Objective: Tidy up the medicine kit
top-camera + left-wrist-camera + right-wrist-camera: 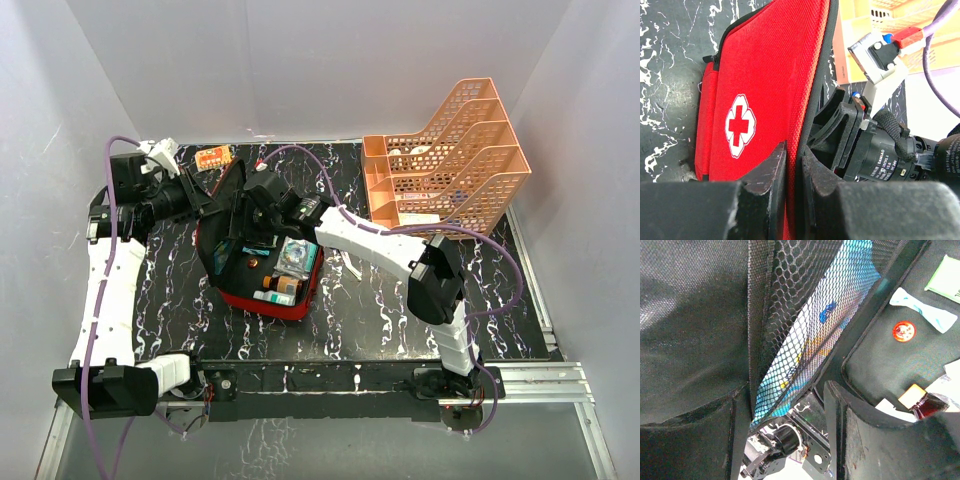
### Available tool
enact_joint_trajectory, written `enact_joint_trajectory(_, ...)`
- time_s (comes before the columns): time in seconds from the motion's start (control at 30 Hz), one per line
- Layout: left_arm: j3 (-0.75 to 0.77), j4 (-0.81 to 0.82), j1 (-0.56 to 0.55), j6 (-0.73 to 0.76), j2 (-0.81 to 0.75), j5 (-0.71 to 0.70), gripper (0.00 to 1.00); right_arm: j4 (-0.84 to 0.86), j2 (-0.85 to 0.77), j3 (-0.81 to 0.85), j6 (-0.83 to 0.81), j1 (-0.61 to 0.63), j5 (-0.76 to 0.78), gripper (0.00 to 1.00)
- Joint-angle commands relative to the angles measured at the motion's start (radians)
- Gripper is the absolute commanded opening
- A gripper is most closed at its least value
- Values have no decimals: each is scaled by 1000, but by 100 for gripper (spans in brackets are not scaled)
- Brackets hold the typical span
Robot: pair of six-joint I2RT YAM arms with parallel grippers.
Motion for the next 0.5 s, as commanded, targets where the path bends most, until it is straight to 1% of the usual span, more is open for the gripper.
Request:
enact_joint_trajectory(0.0,-23,-15,-6,-12,-32,94,11,-56,-14,-7,-6,22,29,54)
enact_joint_trajectory(0.2,-48,22,-6,-26,-39,173,9,-133,-19,50,-9,22,125,56)
enact_joint_trajectory(0.3,-66,36,-6,-35,-43,203,11,-153,-28,66,-14,15,184,58)
enact_joint_trajectory(0.47,-77,35,-6,-38,-46,211,13,-156,-36,66,-10,-8,158,59)
